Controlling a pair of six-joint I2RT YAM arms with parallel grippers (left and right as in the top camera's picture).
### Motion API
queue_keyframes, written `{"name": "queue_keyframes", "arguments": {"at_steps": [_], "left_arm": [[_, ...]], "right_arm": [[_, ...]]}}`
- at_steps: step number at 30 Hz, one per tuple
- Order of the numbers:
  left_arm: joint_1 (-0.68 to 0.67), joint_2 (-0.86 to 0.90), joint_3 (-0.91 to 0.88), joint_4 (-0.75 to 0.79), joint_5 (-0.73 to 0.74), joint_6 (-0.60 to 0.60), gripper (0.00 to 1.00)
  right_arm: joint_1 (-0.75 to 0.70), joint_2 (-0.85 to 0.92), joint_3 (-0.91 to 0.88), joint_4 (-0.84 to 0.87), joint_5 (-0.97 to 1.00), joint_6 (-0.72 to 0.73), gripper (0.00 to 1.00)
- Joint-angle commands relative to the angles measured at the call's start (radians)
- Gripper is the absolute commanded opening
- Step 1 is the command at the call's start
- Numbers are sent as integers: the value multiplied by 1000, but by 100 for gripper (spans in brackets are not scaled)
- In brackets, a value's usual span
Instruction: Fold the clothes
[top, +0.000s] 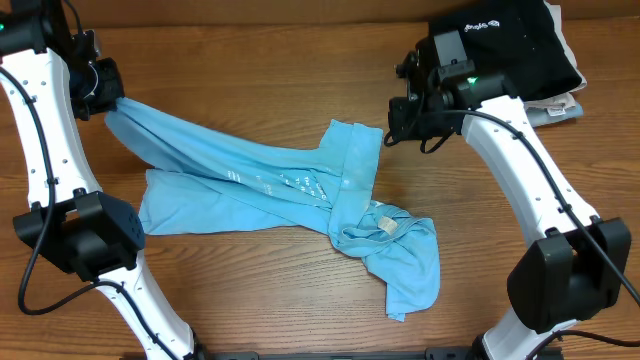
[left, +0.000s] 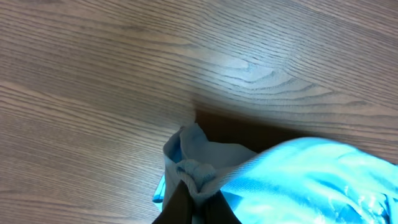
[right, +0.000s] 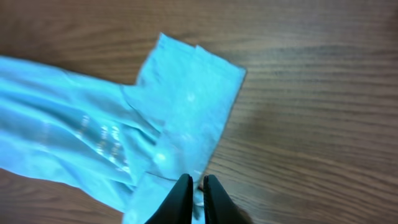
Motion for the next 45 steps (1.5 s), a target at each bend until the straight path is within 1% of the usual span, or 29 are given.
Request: {"name": "queue_keyframes", "arguments": {"at_steps": [1, 4, 7, 12, 18, 22, 24, 27, 36, 45], "left_arm": [[6, -27, -3, -6, -13, 22, 4], [6, -27, -3, -5, 2, 22, 4], [6, -27, -3, -3, 2, 22, 4], [5, -27, -3, -1, 5, 22, 4], [5, -27, -3, -6, 12, 21, 4], [5, -27, -3, -6, 18, 21, 4], [5, -27, -3, -5, 17, 21, 4], [5, -27, -3, 0, 17, 21, 4], [5, -18, -3, 2, 17, 21, 4], [5, -16, -3, 3, 17, 21, 4]], "right_arm": [[-4, -23, -51, 35, 14, 15, 14], [12, -21, -83, 92, 11, 37, 36], [40, -8, -108, 169, 17, 43, 52], [91, 74, -116, 275, 103, 95, 56], [129, 205, -116, 379, 179, 167, 56], [155, 261, -116, 410, 272, 170, 55], [173, 274, -116, 425, 347, 173, 57], [191, 289, -116, 458, 407, 172, 59], [191, 335, -116, 527, 417, 195, 59], [180, 337, -116, 566, 450, 203, 58]]}}
